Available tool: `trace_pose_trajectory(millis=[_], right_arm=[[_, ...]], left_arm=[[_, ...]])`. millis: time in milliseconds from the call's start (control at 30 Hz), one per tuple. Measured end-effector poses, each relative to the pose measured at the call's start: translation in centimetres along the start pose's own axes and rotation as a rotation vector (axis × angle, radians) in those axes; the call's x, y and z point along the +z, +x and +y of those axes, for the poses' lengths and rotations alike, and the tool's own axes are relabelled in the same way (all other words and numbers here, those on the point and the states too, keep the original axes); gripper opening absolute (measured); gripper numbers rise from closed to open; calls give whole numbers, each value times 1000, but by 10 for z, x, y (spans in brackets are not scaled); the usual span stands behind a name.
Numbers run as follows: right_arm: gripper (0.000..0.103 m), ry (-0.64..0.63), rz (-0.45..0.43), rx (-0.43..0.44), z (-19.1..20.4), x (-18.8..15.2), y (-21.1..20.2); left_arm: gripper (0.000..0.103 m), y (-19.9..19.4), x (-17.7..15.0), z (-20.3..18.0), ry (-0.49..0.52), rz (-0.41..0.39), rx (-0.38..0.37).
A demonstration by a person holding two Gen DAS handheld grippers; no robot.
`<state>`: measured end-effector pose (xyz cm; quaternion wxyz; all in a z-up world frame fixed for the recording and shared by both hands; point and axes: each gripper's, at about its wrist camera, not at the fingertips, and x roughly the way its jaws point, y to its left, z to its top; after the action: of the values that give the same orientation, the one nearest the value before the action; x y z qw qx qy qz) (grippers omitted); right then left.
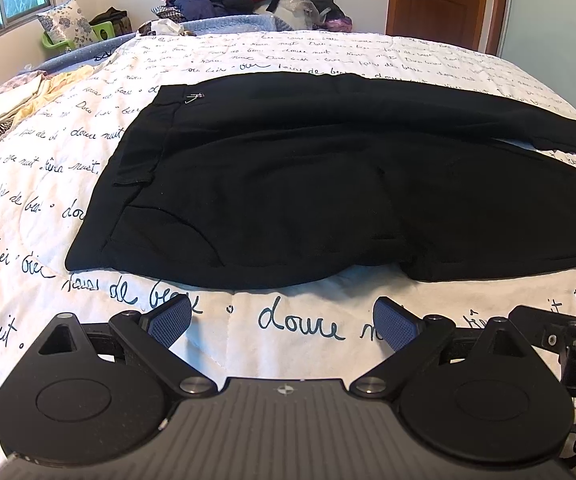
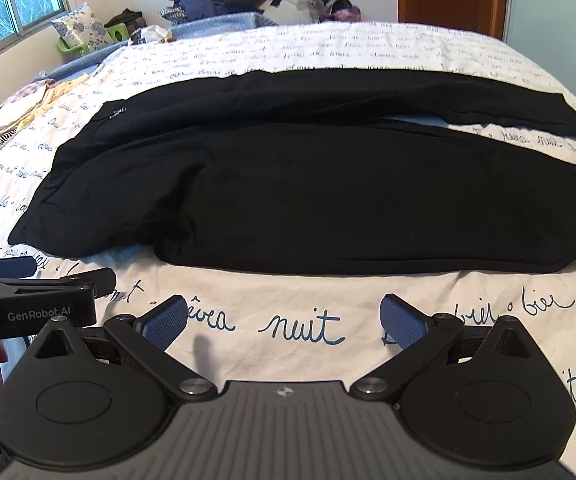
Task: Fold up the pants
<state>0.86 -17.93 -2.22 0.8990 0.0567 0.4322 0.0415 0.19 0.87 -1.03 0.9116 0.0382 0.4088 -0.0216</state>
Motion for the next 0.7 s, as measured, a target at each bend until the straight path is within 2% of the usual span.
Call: trace_pose_trajectory(millis=[133, 300, 533, 633, 700], right_arm=[[103, 24, 72, 48, -5, 5, 8], [103, 32, 48, 82, -13, 21, 3], [103, -59, -86, 119, -10, 67, -1], [103, -154, -170, 162, -2, 89, 7], [103, -264, -224, 210, 7, 104, 16]], left_arm=[[97, 3, 1, 2, 5, 7, -4], [97, 3, 5, 6, 8, 1, -20], [97, 0, 19, 18, -8, -24, -24], [97, 1, 28, 26, -12, -38, 7], [97, 0, 37, 34, -29, -56, 24]])
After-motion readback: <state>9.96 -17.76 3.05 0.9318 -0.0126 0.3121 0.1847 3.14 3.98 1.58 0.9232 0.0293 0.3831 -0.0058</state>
